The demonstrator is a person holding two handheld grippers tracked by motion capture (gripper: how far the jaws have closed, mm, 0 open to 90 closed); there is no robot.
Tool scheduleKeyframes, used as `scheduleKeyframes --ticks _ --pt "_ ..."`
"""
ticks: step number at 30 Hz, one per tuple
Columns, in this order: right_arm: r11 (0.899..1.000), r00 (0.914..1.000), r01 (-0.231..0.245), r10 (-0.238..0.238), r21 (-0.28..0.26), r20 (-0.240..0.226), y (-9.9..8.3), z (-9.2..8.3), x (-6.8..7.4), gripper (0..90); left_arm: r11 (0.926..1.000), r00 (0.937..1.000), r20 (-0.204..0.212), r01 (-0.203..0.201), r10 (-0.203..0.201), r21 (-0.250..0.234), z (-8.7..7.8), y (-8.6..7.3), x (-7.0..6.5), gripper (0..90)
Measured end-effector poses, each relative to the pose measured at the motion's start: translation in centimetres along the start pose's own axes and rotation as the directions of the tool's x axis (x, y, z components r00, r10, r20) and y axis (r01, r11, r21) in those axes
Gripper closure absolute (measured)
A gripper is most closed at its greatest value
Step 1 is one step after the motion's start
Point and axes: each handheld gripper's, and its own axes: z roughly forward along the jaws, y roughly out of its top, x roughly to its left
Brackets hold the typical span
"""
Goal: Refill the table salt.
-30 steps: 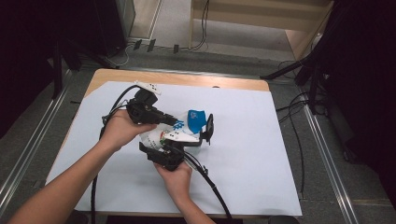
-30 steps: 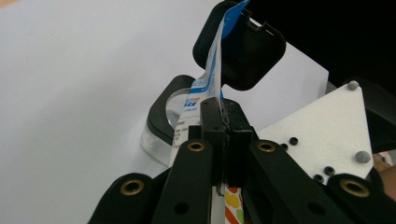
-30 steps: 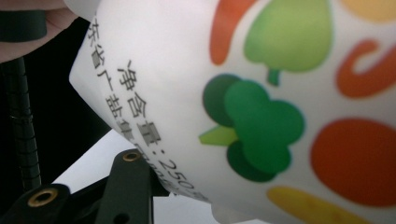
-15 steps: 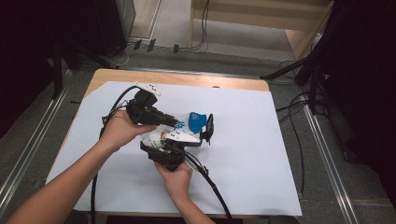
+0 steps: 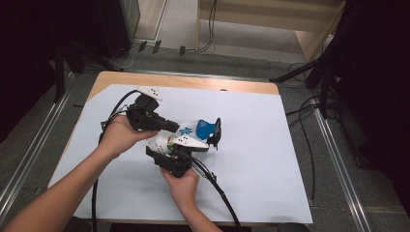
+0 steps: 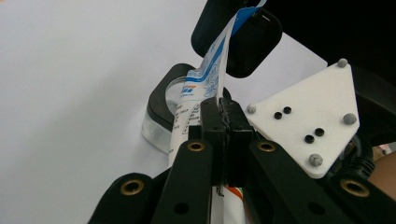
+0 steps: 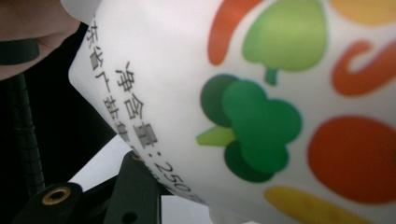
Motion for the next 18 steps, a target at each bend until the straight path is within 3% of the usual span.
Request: scheduleKeyframes --ticks 7,18 --pt "1.0 1.0 0.005 -0.005 0.001 -0.001 0.26 -0.05 -0.02 61.0 0.9999 1.0 -0.009 -0.002 0.002 -0.01 0.15 0.29 0.01 89.1" --pt "0.999 0.9992 0.039 -0.039 0.02 0.009 0.22 0.04 0.22 60.7 0.9997 0.9997 -0.025 -0.006 0.007 0.022 0.65 0.52 -0.02 90.0"
